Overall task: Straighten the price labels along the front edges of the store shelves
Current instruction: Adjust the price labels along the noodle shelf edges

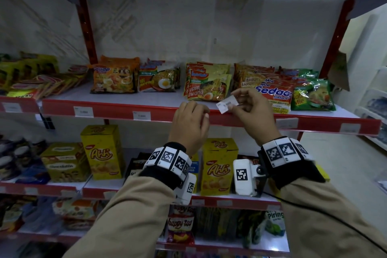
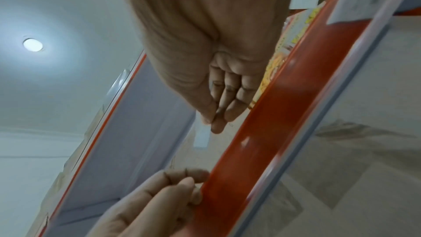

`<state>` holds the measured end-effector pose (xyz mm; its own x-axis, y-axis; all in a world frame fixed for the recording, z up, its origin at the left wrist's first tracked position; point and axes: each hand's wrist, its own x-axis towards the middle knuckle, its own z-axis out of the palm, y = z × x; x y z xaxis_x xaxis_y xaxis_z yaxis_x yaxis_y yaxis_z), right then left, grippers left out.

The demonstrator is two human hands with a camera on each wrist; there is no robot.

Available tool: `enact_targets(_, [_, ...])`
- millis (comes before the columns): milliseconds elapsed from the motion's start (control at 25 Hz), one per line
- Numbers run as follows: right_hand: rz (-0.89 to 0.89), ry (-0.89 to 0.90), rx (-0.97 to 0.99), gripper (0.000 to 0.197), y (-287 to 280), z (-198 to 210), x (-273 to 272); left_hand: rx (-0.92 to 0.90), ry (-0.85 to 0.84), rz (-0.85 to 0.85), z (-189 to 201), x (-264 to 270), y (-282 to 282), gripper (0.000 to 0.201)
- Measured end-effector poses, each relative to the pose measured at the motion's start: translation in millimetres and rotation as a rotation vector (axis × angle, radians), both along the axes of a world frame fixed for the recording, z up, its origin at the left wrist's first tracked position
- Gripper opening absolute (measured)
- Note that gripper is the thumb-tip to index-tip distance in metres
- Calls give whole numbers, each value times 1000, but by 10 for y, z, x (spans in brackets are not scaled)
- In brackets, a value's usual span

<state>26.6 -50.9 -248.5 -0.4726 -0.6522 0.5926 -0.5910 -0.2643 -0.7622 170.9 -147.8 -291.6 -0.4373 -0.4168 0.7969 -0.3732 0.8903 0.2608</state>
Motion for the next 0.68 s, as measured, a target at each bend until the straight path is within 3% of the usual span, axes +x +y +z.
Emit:
enact_targets(160, [90,-112,7,25,-59,-130,143,47,37,-38,13,-3,-30,26])
enact_targets(240, [96,-107,35,20,-87,-196,196,18,11,-30,6,-5,-53,20])
enact_targets(320, [66,-41,50,12,-98,-214,209,-1,12,-25,-4,-11,-70,12])
enact_targets(480, [-62,303,71,6,-78,-155,119,2,7,-37,15,0,-98,13])
enact_targets(680, [-139,322,8,6,-103,-103,58,-48,-100,-36,109,103,-153,17])
